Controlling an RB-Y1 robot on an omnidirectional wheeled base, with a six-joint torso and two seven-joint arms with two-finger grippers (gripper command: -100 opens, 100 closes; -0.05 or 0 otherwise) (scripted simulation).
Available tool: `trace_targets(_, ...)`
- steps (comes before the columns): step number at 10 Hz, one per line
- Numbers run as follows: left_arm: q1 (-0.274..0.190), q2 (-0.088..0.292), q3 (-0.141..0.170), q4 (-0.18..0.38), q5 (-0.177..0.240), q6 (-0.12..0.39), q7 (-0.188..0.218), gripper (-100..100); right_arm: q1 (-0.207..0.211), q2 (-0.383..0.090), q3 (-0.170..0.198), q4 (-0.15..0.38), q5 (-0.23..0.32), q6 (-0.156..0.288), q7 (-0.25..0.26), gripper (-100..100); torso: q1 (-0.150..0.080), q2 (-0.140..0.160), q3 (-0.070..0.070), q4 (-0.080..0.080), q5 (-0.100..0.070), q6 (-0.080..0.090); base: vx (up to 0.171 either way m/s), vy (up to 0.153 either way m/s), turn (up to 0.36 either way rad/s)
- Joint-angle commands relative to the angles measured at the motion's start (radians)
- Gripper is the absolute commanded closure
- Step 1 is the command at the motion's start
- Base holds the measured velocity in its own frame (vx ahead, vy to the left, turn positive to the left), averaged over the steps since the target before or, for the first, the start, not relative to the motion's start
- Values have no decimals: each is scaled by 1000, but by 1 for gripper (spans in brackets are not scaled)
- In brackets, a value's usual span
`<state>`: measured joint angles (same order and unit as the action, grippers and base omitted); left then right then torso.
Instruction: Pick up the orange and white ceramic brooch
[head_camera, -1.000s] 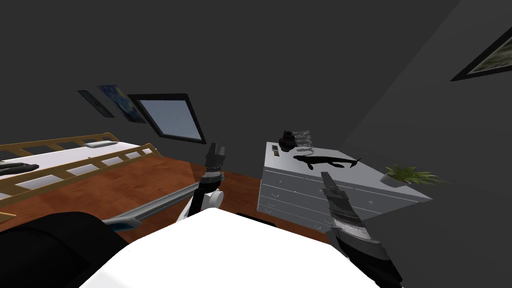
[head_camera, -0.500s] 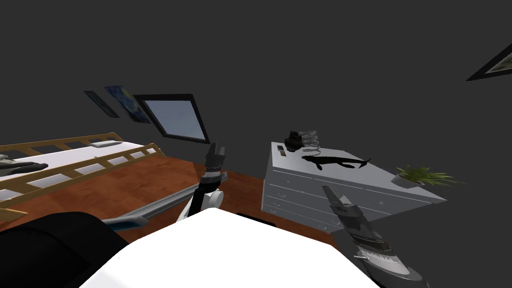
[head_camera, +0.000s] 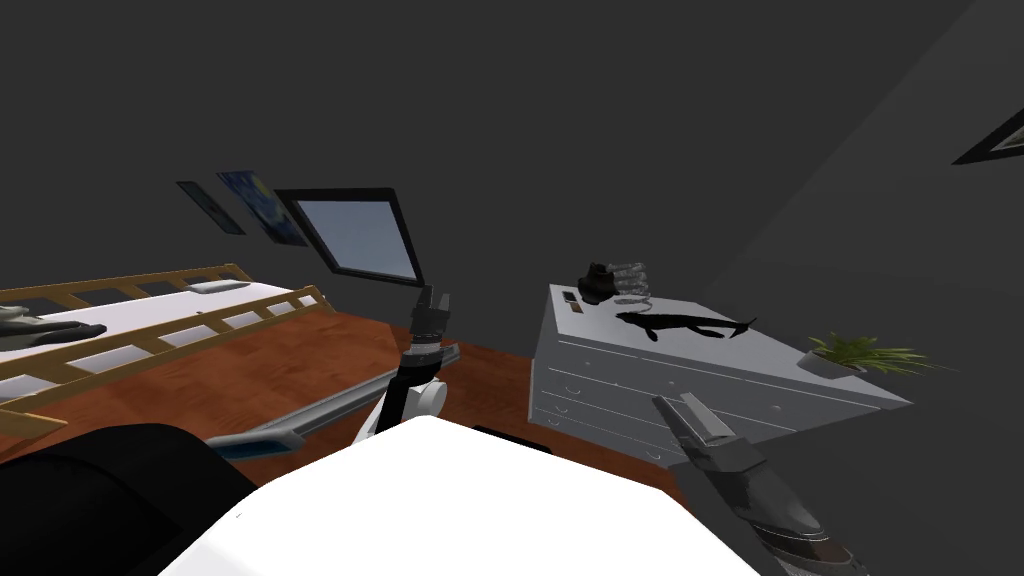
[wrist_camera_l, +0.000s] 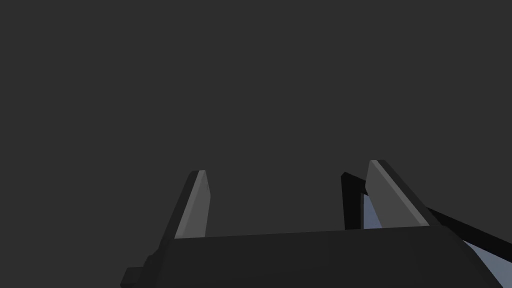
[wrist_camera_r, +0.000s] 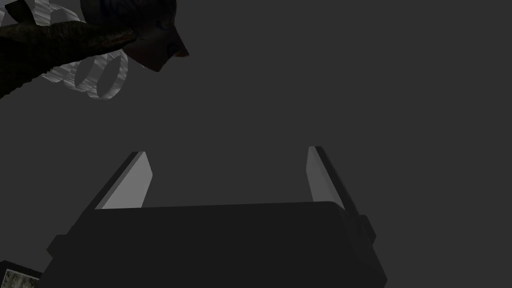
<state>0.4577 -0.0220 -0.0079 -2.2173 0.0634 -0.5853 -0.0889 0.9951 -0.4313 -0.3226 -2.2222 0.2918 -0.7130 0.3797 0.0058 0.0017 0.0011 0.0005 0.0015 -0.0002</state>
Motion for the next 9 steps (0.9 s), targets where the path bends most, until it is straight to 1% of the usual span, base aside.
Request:
trace_targets(1,0,0,0,0,0,0,0,0,50,-48,-50,18,33,-35,30,-100,0,0,0,0,0,0,-17,111,19)
trace_targets(2,0,0,0,0,0,0,0,0,61,-48,-53,18,33,-35,30,-100,1,0,0,0,0,0,-17,103,2)
trace_targets(3,0,0,0,0,0,0,0,0,99,-89,-92,31,64,-65,59,-100,1,0,0,0,0,0,-16,145,26)
trace_targets(4,0,0,0,0,0,0,0,0,114,-89,-99,31,64,-65,59,-100,3,0,0,0,1,0,-8,114,1)
trace_targets(5,0,0,0,0,0,0,0,0,157,-130,-143,46,96,-94,91,-100,2,-1,0,0,0,0,-5,99,25)
trace_targets(6,0,0,0,0,0,0,0,0,168,-130,-146,46,96,-94,91,-100,1,-1,-1,0,0,0,-4,87,9)
trace_targets(7,0,0,0,0,0,0,0,0,208,-171,-185,60,129,-123,124,-100,0,-1,-1,0,0,0,0,92,32)
trace_targets(8,0,0,0,0,0,0,0,0,222,-171,-194,60,129,-123,124,-100,0,-1,-1,0,0,0,5,90,10)
trace_targets(9,0,0,0,0,0,0,0,0,259,-212,-234,76,162,-151,160,-100,0,-2,-1,0,0,0,-2,102,31)
